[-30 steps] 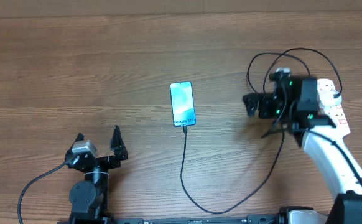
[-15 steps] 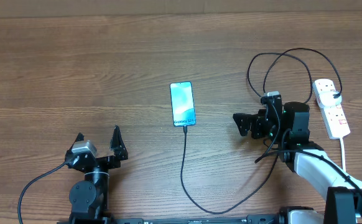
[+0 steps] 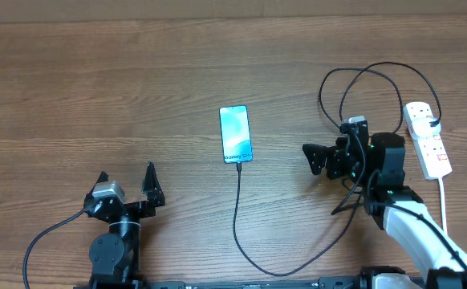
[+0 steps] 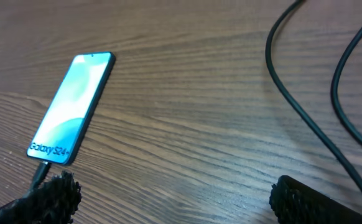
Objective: Plug charger to phone and switch on socket
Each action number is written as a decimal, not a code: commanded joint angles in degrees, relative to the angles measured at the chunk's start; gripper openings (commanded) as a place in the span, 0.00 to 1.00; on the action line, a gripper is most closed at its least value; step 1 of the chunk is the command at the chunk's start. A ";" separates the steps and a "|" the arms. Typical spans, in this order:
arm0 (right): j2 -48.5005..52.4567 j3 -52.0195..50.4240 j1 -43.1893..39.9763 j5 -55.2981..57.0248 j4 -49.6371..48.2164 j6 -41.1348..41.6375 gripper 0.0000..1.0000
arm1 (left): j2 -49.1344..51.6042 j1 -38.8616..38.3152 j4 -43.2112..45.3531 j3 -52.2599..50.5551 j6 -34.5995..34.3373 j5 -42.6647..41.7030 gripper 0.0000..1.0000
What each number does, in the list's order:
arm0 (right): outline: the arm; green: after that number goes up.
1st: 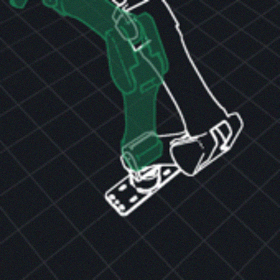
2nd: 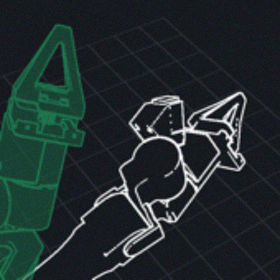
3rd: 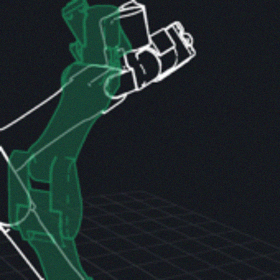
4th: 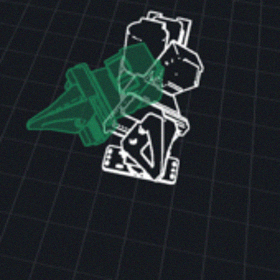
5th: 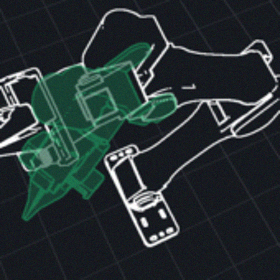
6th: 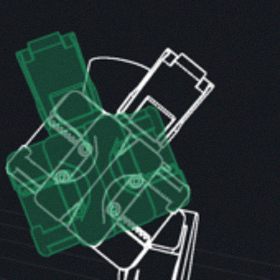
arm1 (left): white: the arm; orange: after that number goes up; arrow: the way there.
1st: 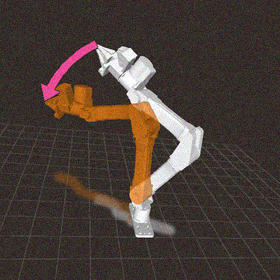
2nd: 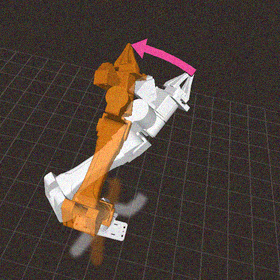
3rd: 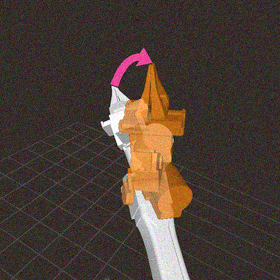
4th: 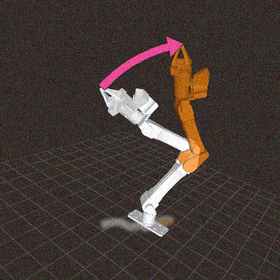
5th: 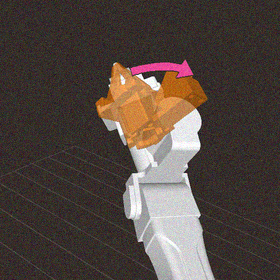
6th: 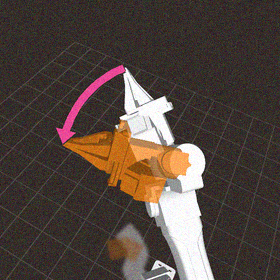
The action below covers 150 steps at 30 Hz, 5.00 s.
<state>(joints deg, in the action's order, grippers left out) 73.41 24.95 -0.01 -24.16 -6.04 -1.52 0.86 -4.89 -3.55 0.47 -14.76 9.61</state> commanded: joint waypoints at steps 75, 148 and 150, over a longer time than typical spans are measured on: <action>-60.04 -24.52 -0.04 3.52 9.35 1.31 1.00 | -0.61 0.00 -0.04 -0.20 1.05 -0.22 0.99; -73.24 -24.50 -0.04 3.54 9.18 1.46 1.00 | -0.61 0.00 -0.04 -0.20 1.05 -0.22 0.99; -73.24 -24.50 -0.04 3.54 9.18 1.46 1.00 | -0.61 0.00 -0.04 -0.20 1.05 -0.20 1.00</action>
<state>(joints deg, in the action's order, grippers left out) 0.64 1.04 -0.01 -20.95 3.11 -0.23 0.86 -4.89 -3.55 0.47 -14.76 9.61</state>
